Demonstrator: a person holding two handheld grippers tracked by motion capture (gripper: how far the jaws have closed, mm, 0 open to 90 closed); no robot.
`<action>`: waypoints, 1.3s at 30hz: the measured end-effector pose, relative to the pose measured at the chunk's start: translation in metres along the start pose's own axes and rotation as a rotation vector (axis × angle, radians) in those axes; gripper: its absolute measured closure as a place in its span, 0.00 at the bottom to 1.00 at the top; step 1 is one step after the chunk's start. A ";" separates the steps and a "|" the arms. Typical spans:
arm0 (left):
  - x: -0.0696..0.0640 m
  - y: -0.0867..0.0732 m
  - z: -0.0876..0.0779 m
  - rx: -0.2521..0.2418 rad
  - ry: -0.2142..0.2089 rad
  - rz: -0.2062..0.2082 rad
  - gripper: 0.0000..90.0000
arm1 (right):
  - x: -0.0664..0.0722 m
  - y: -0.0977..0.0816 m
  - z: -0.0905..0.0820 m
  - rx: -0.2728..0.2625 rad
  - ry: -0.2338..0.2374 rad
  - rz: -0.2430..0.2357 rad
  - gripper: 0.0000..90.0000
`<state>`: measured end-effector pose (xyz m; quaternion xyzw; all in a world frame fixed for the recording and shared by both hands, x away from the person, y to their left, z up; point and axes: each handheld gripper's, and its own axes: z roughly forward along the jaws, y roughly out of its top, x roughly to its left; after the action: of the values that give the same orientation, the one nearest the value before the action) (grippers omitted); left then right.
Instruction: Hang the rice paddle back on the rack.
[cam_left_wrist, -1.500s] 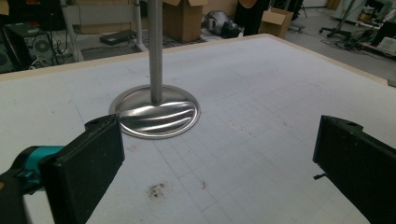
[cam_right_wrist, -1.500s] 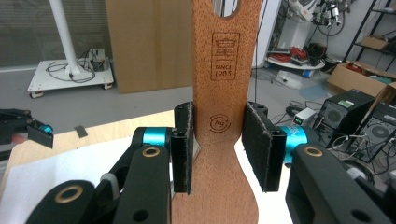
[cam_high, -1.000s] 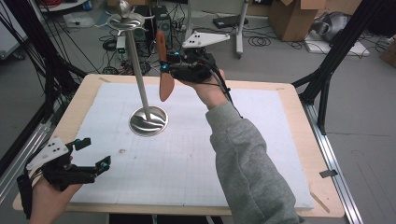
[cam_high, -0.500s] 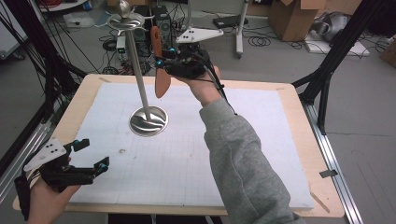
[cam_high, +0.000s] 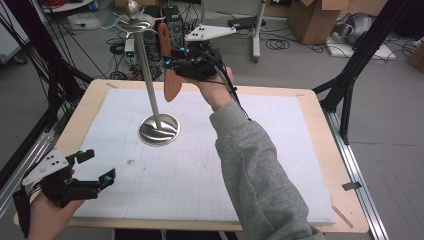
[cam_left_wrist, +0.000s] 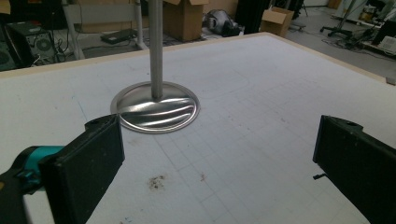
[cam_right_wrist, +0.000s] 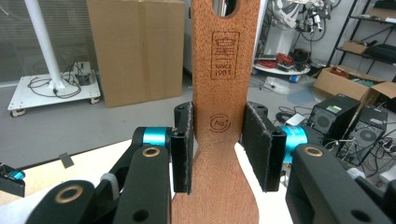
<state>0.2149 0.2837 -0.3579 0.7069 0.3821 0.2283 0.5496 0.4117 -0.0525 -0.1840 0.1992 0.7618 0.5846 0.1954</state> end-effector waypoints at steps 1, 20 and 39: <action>0.000 0.000 0.000 -0.001 0.001 0.000 0.03 | 0.000 0.000 0.001 0.000 0.001 0.001 0.72; 0.001 -0.004 -0.002 0.011 0.013 -0.002 0.03 | 0.001 -0.001 0.009 0.005 -0.002 0.011 0.72; 0.001 -0.005 -0.004 0.010 0.021 -0.006 0.03 | 0.001 -0.004 0.017 0.016 0.009 0.020 0.72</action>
<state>0.2109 0.2878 -0.3615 0.7062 0.3911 0.2321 0.5426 0.4191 -0.0391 -0.1915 0.2057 0.7654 0.5812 0.1847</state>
